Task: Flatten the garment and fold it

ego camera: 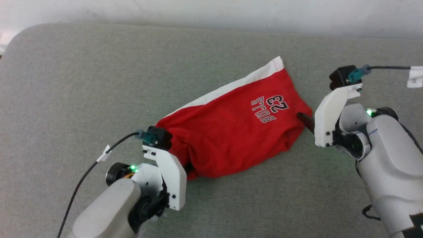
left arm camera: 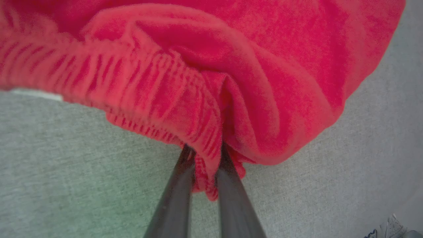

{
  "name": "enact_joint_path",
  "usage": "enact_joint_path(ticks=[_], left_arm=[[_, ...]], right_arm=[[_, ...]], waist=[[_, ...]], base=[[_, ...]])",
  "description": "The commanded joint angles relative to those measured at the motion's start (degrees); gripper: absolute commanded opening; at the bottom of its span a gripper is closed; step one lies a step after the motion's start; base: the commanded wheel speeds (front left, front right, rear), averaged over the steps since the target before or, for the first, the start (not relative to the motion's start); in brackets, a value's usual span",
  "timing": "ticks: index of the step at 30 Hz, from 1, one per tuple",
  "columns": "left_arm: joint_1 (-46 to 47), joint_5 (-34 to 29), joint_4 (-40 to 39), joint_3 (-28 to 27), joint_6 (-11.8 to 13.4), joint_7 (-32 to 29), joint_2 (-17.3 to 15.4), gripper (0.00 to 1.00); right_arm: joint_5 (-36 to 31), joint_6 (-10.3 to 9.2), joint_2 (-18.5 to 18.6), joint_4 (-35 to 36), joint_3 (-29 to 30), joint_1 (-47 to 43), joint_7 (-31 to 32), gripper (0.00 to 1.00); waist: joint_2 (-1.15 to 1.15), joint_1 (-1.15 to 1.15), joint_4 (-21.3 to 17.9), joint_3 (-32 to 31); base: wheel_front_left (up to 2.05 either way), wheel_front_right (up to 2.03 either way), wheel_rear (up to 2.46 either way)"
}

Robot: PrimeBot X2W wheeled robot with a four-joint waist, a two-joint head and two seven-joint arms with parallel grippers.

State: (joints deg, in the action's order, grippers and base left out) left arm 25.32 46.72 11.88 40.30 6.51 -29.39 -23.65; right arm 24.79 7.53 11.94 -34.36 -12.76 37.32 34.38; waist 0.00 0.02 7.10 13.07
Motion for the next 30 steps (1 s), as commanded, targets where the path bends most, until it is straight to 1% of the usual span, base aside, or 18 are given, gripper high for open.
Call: enact_joint_path(ticks=[1,5,6,7,8,9,11,13,16,19,20,23,25,27,30], left_arm=[[0.47,-0.45,-0.67,0.75,-0.63,0.40,0.68,0.00],[0.81,-0.97,-1.93,0.95,-0.74,1.15,0.77,0.00],[0.82,-1.04,-2.06,0.99,-0.76,1.29,0.76,0.00],[0.80,-1.05,-2.15,1.00,-0.77,1.44,0.77,0.00],[0.74,-1.03,-2.21,0.97,-0.78,1.61,0.77,0.00],[0.64,-1.02,-2.25,0.94,-0.77,1.80,0.74,0.00],[0.30,-0.89,-2.34,0.80,-0.80,2.22,0.58,0.00],[-0.15,-0.49,-2.65,0.66,-0.86,2.06,0.18,0.00],[-0.69,-0.21,-3.93,0.13,-0.92,2.34,-0.89,0.00],[-1.80,-0.13,-5.65,-0.59,-0.33,2.61,-2.53,0.00],[-1.80,-0.13,-5.65,-0.59,-0.33,2.61,-2.53,0.00],[-4.07,0.81,-7.96,-1.32,0.37,2.15,-4.49,0.00],[-6.00,1.48,-9.98,-1.66,0.87,1.54,-6.09,0.00],[-8.12,2.31,-12.04,-1.93,1.45,0.77,-7.64,0.00],[-11.31,3.32,-14.29,-2.03,2.64,-0.58,-9.77,0.00]], right_arm=[[0.68,-0.04,-0.43,-3.30,-0.83,2.15,0.79,1.00],[2.32,-0.04,-0.81,-10.52,-2.63,4.47,4.02,1.00],[2.70,-0.04,-0.83,-11.91,-3.28,4.74,4.95,0.95],[3.22,-0.04,-0.82,-13.06,-3.82,4.92,5.71,0.45],[3.80,-0.04,-0.80,-14.08,-4.34,4.99,6.50,0.30],[4.38,-0.04,-0.78,-14.82,-4.88,5.02,7.22,0.00],[5.74,-0.04,-0.70,-15.46,-5.75,5.02,8.03,0.00],[7.01,-0.04,-0.05,-14.19,-6.71,5.17,6.92,0.00],[7.53,-0.04,2.38,-9.50,-8.61,4.75,2.16,0.00],[8.65,-0.04,4.89,-3.21,-9.73,1.75,-1.77,0.00],[8.65,-0.04,4.89,-3.21,-9.73,1.75,-1.77,0.00],[9.36,-0.04,7.31,4.48,-10.27,-3.90,-3.49,0.00],[9.80,-0.04,8.60,10.26,-9.70,-8.85,-3.32,0.00],[9.14,-0.04,9.92,16.13,-7.98,-14.52,-2.59,0.00],[7.47,-0.04,9.89,24.45,-3.30,-24.38,-0.41,0.00]], waist=[[0.00,-0.02,2.87,2.50],[0.00,-0.02,3.77,3.25],[0.00,-0.02,3.88,3.29],[0.00,-0.02,3.94,3.30],[0.00,-0.02,3.95,3.23],[0.00,-0.02,3.88,3.12],[0.00,-0.02,3.57,2.59],[0.00,-0.02,3.21,1.90],[0.00,-0.02,2.65,0.26],[0.00,-0.02,1.66,-1.97],[0.00,-0.02,1.66,-1.97],[0.00,-0.02,0.18,-4.62],[0.00,-0.02,-0.96,-6.27],[0.00,-0.02,-1.99,-7.75],[0.00,-0.02,-3.41,-9.63]], base=[[0.00,0.00,0.00],[0.00,0.00,0.00],[0.00,0.00,0.00],[0.00,0.00,0.00],[0.00,0.00,0.00],[0.00,0.00,0.00],[0.00,0.00,0.00],[0.00,0.00,0.00],[0.00,0.00,0.00],[0.00,0.00,0.00],[0.00,0.00,0.00],[0.00,0.00,0.00],[0.00,0.00,0.00],[0.00,0.00,0.00],[0.00,0.00,0.00]])
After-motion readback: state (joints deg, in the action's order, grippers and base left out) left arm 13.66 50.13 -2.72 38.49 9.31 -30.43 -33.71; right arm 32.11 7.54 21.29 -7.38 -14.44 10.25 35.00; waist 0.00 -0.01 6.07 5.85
